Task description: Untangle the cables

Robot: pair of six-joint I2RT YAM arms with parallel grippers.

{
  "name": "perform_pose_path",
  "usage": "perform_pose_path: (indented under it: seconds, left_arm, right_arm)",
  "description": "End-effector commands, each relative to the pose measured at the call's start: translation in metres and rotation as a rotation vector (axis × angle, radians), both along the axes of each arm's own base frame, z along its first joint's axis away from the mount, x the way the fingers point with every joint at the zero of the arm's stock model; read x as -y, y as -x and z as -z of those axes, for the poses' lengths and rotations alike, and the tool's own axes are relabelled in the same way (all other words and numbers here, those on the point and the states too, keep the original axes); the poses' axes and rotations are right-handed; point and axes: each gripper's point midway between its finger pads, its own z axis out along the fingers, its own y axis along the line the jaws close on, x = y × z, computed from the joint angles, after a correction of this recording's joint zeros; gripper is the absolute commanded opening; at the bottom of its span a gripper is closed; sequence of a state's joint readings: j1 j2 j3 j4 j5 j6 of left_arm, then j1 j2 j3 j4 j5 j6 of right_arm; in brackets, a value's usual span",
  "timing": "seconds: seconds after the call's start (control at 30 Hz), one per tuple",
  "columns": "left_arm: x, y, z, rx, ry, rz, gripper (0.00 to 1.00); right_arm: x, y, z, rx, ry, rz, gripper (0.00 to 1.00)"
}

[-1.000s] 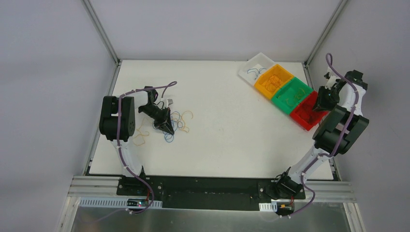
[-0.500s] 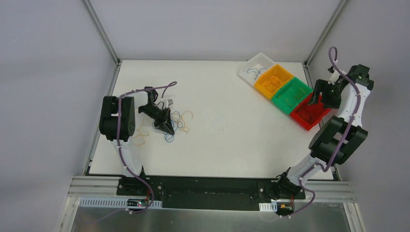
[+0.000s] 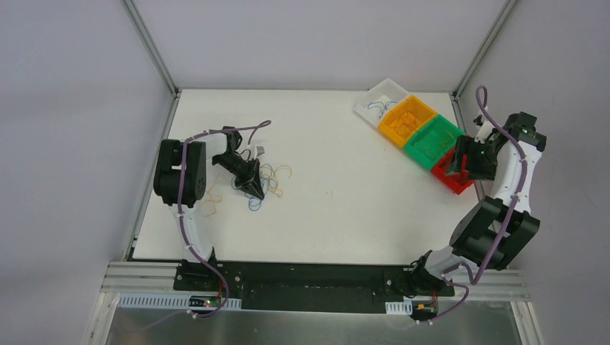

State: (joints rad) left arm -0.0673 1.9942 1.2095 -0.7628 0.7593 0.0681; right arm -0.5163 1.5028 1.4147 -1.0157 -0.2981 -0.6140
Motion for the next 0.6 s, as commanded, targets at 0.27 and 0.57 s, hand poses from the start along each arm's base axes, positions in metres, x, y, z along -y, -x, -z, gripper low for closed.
perform_pose_path:
  seconds: [0.27,0.57]
  left_arm:
    - [0.142,-0.016,-0.076,0.168,0.296,0.258,0.0]
    - [0.083,-0.017,-0.123,0.257,0.323,0.089,0.39]
  right_arm:
    - [-0.15,-0.002,-0.024,0.118,-0.374,-0.288,0.66]
    - [-0.218,0.0,0.001,0.06,-0.428,-0.443,0.63]
